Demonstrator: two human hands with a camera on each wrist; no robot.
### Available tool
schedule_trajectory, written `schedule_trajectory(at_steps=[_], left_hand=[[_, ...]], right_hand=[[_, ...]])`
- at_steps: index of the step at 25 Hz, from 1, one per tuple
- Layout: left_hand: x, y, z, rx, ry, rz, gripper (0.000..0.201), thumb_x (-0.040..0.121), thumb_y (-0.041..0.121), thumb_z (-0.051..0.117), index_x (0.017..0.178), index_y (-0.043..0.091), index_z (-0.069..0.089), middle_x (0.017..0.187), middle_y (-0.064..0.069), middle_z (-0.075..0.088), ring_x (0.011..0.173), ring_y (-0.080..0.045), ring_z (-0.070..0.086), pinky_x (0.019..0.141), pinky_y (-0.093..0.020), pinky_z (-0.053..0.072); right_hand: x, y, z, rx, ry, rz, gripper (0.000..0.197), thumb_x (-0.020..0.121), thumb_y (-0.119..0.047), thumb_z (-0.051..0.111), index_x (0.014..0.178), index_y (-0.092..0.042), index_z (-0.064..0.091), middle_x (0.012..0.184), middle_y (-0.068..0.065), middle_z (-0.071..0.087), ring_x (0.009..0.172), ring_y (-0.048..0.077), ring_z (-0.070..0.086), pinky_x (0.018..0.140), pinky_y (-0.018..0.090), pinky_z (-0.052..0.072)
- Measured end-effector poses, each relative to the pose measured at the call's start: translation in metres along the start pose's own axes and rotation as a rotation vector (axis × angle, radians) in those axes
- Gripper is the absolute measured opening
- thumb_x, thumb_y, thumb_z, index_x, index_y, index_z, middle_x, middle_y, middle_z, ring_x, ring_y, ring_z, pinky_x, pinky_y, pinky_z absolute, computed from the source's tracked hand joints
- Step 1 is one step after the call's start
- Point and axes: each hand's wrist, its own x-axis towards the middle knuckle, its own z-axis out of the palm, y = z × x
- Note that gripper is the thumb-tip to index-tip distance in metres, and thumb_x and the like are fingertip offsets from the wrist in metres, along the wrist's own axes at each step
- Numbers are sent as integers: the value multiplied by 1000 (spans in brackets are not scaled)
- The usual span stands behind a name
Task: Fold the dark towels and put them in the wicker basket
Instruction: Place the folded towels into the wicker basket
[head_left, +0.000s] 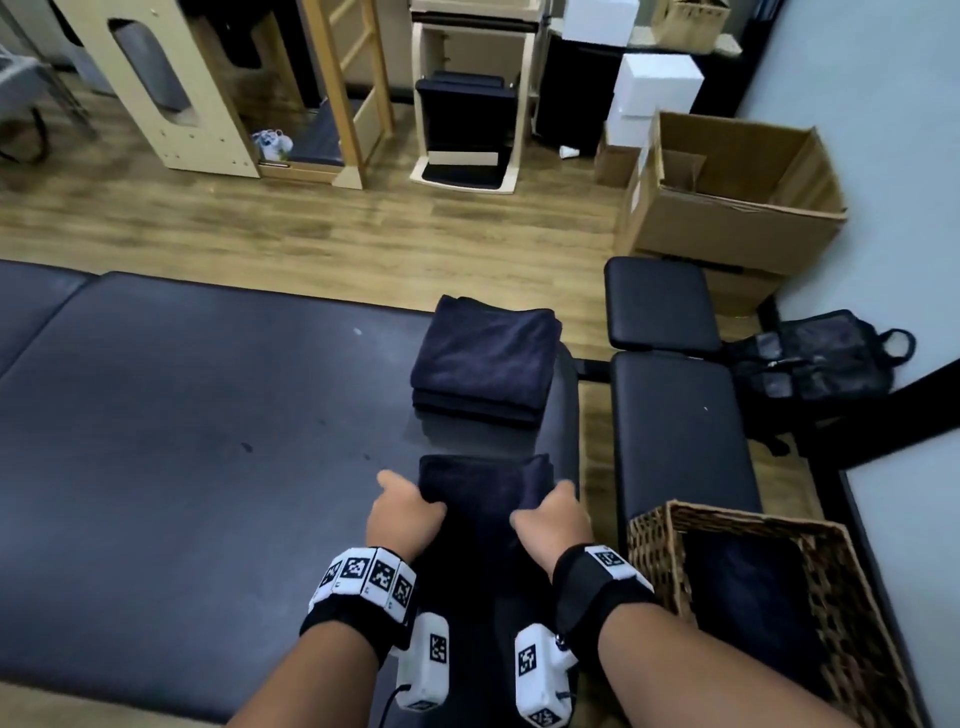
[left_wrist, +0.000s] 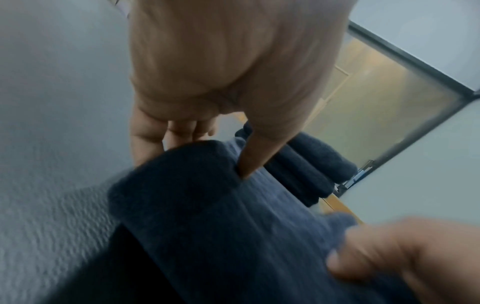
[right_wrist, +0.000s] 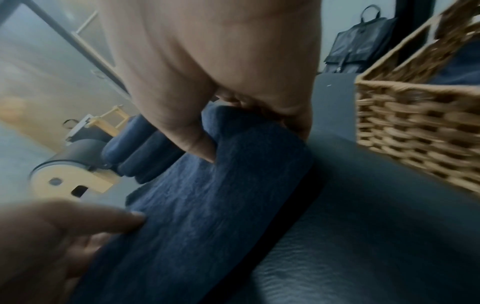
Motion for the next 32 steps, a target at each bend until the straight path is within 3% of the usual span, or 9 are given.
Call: schedule_trajectory(at_steps=[4, 9, 14, 17, 21, 23, 25, 29, 32], left_hand=[[2, 14, 29, 107, -264, 31, 41, 63, 38, 75, 91, 9, 65, 89, -7, 71, 86, -24, 69, 82, -38, 59], [-23, 80, 89, 262, -407, 257, 25, 68, 29, 74, 78, 8, 63, 90, -10, 72, 88, -25, 69, 78, -34, 57], [-50, 156, 180, 441, -504, 422, 25, 75, 31, 72, 76, 11, 58, 87, -10, 69, 86, -25, 67, 63, -27, 48], [-61, 195, 257, 556, -526, 544, 28, 79, 33, 71, 90, 9, 60, 95, -11, 68, 91, -28, 66, 72, -31, 50], [-67, 231, 348, 762, -586, 590, 28, 84, 30, 70, 91, 8, 53, 93, -10, 60, 91, -31, 61, 71, -33, 45], [-67, 241, 390, 855, -603, 653, 22, 85, 26, 65, 89, 10, 51, 95, -11, 62, 82, -29, 58, 70, -35, 48], [-69, 243, 424, 960, -587, 758, 15, 84, 21, 59, 87, 11, 48, 96, -12, 63, 80, -29, 58, 70, -35, 49], [-84, 246, 458, 1126, -498, 953, 5, 88, 13, 53, 90, 14, 49, 99, -14, 65, 91, -36, 64, 66, -36, 44], [-89, 233, 463, 1106, -393, 1060, 20, 81, 10, 57, 100, 9, 51, 105, -14, 63, 95, -37, 62, 64, -39, 45]], right_hand=[[-5, 40, -30, 149, -6, 138, 37, 80, -22, 67, 115, -18, 56, 101, 3, 66, 96, 29, 64, 87, 36, 53], [0, 105, -77, 301, 154, 251, 30, 88, -34, 65, 113, -16, 67, 110, 7, 70, 104, 32, 65, 89, 34, 51], [12, 184, -128, 653, 275, 396, 43, 80, -34, 74, 116, -14, 62, 109, 8, 68, 104, 33, 65, 97, 49, 54], [28, 238, -156, 842, 322, 479, 55, 87, -27, 72, 135, -8, 54, 113, 5, 63, 111, 33, 62, 100, 52, 51], [55, 301, -177, 1028, 327, 612, 17, 92, -18, 69, 106, -17, 58, 103, 4, 68, 96, 26, 65, 87, 49, 58], [74, 323, -180, 1140, 340, 687, 20, 94, -15, 68, 106, -20, 53, 97, 0, 62, 95, 25, 63, 81, 45, 59], [95, 340, -177, 1225, 364, 729, 20, 93, -13, 69, 111, -11, 61, 102, 7, 66, 94, 25, 64, 72, 43, 61], [126, 355, -174, 1330, 409, 757, 16, 92, -13, 70, 105, -7, 63, 104, 13, 65, 94, 27, 64, 66, 38, 59], [137, 363, -170, 1216, 421, 776, 22, 91, -28, 73, 92, -9, 61, 95, 12, 65, 88, 29, 68, 71, 40, 62]])
